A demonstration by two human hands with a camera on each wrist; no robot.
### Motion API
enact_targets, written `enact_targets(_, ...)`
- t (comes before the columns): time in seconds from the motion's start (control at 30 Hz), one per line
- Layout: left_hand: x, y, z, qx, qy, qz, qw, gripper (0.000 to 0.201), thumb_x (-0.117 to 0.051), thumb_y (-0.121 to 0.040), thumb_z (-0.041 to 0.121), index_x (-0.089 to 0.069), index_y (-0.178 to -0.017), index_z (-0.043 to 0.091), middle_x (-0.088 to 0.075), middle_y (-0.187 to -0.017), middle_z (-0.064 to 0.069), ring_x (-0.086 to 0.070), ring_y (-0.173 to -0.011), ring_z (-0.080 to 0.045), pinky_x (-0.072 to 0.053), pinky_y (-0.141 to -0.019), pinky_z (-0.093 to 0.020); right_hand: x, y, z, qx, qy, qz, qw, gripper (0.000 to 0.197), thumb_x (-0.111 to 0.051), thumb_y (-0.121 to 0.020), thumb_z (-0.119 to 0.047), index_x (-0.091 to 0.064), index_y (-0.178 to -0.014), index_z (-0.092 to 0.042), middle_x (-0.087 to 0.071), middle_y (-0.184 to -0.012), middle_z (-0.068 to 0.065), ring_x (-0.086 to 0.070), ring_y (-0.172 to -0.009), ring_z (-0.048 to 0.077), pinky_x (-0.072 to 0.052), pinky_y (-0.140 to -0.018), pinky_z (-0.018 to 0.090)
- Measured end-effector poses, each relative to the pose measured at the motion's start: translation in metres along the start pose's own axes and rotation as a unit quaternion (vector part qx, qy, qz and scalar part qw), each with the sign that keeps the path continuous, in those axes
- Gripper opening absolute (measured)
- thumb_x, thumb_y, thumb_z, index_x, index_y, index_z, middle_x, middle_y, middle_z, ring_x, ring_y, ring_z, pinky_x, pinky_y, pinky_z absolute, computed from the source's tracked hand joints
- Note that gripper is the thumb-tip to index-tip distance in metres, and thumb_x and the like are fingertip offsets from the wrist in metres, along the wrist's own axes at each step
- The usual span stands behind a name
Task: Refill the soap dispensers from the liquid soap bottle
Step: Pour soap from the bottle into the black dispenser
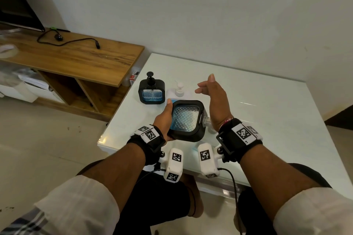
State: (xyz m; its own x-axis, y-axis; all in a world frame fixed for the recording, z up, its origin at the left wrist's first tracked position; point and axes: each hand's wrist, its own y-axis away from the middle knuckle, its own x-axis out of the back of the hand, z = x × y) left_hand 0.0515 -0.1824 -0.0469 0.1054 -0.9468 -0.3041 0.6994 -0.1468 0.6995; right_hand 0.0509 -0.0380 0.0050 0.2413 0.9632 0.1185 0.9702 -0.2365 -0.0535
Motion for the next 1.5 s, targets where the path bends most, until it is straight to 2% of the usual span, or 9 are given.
enact_targets(0.27, -0.002, 0.004, 0.002, -0.004, 0.001, 0.005, 1.0, 0.075, -0.047, -0.092, 0.076, -0.061, -0.135, 0.016, -0.071, -0.122, -0.015, -0.07, -0.105, -0.035, -0.061, -0.073, -0.044, 0.0, -0.002, 0.0, 0.008, 0.051, -0.04, 0.998, 0.057, -0.031, -0.087, -0.064, -0.064, -0.095, -0.019, -0.068, -0.098, 0.003, -0.061, -0.098, 0.013, -0.037, -0.079, 0.021)
enact_targets(0.37, -0.002, 0.005, 0.002, -0.007, 0.001, 0.009, 1.0, 0.073, -0.047, -0.092, 0.074, -0.061, -0.134, 0.015, -0.072, -0.121, -0.016, -0.07, -0.103, -0.035, -0.06, -0.075, -0.045, 0.002, -0.001, -0.001, 0.008, 0.025, -0.019, 0.999, 0.059, -0.03, -0.087, -0.063, -0.065, -0.098, -0.017, -0.069, -0.1, 0.001, -0.06, -0.098, 0.009, -0.036, -0.08, 0.02)
enact_targets(0.53, -0.003, 0.009, 0.004, -0.008, -0.005, 0.018, 1.0, 0.071, -0.047, -0.094, 0.072, -0.06, -0.134, 0.015, -0.071, -0.118, -0.015, -0.07, -0.095, -0.032, -0.059, -0.066, -0.041, 0.002, 0.002, 0.0, 0.028, 0.021, 0.012, 0.999, 0.061, -0.028, -0.089, -0.06, -0.065, -0.102, -0.013, -0.068, -0.102, 0.0, -0.059, -0.095, 0.001, -0.037, -0.08, 0.02)
enact_targets(0.67, -0.004, 0.011, 0.003, -0.009, -0.01, 0.021, 1.0, 0.073, -0.047, -0.094, 0.073, -0.061, -0.134, 0.013, -0.072, -0.116, -0.015, -0.07, -0.092, -0.031, -0.059, -0.062, -0.038, -0.001, 0.004, 0.001, 0.032, 0.041, -0.022, 0.998, 0.057, -0.032, -0.089, -0.06, -0.065, -0.097, -0.014, -0.068, -0.098, 0.0, -0.061, -0.094, 0.006, -0.038, -0.08, 0.018)
enact_targets(0.87, -0.005, 0.016, 0.004, -0.016, -0.003, 0.021, 1.0, 0.071, -0.047, -0.095, 0.071, -0.06, -0.134, 0.014, -0.071, -0.116, -0.015, -0.07, -0.09, -0.031, -0.058, -0.062, -0.04, 0.003, 0.0, -0.004, 0.01, -0.025, 0.019, 0.999, 0.071, -0.029, -0.074, -0.077, -0.065, -0.095, -0.019, -0.069, -0.105, 0.002, -0.059, -0.1, 0.006, -0.041, -0.09, 0.03)
enact_targets(1.07, -0.005, 0.014, 0.005, -0.012, -0.002, 0.024, 1.0, 0.072, -0.046, -0.094, 0.073, -0.06, -0.135, 0.016, -0.071, -0.122, -0.015, -0.069, -0.101, -0.034, -0.059, -0.073, -0.044, 0.002, 0.0, -0.003, 0.052, 0.025, 0.032, 0.998, 0.054, -0.027, -0.09, -0.061, -0.064, -0.093, -0.021, -0.065, -0.098, -0.006, -0.057, -0.097, 0.004, -0.038, -0.092, 0.028)
enact_targets(1.17, -0.005, 0.013, 0.006, -0.009, -0.004, 0.03, 1.0, 0.075, -0.047, -0.092, 0.075, -0.059, -0.136, 0.016, -0.07, -0.124, -0.015, -0.069, -0.108, -0.036, -0.06, -0.079, -0.047, -0.004, 0.0, 0.0, 0.07, 0.087, 0.011, 0.994, 0.064, -0.022, -0.083, -0.072, -0.063, -0.093, -0.024, -0.062, -0.098, -0.01, -0.056, -0.102, 0.012, -0.038, -0.097, 0.034)
enact_targets(1.27, -0.006, 0.015, 0.006, -0.012, -0.002, 0.026, 1.0, 0.073, -0.046, -0.094, 0.073, -0.06, -0.136, 0.015, -0.07, -0.123, -0.016, -0.069, -0.105, -0.035, -0.06, -0.075, -0.044, -0.004, 0.001, -0.002, 0.06, 0.085, 0.009, 0.995, 0.067, -0.019, -0.078, -0.076, -0.062, -0.094, -0.028, -0.063, -0.106, -0.007, -0.054, -0.111, 0.018, -0.035, -0.106, 0.044)
enact_targets(1.5, -0.005, 0.014, 0.007, -0.014, -0.009, 0.026, 1.0, 0.07, -0.045, -0.095, 0.072, -0.06, -0.133, 0.015, -0.072, -0.116, -0.014, -0.07, -0.096, -0.032, -0.059, -0.071, -0.042, -0.003, 0.002, -0.004, 0.057, 0.069, 0.016, 0.996, 0.055, -0.019, -0.079, -0.077, -0.059, -0.087, -0.04, -0.063, -0.11, -0.01, -0.051, -0.117, 0.018, -0.03, -0.11, 0.049)
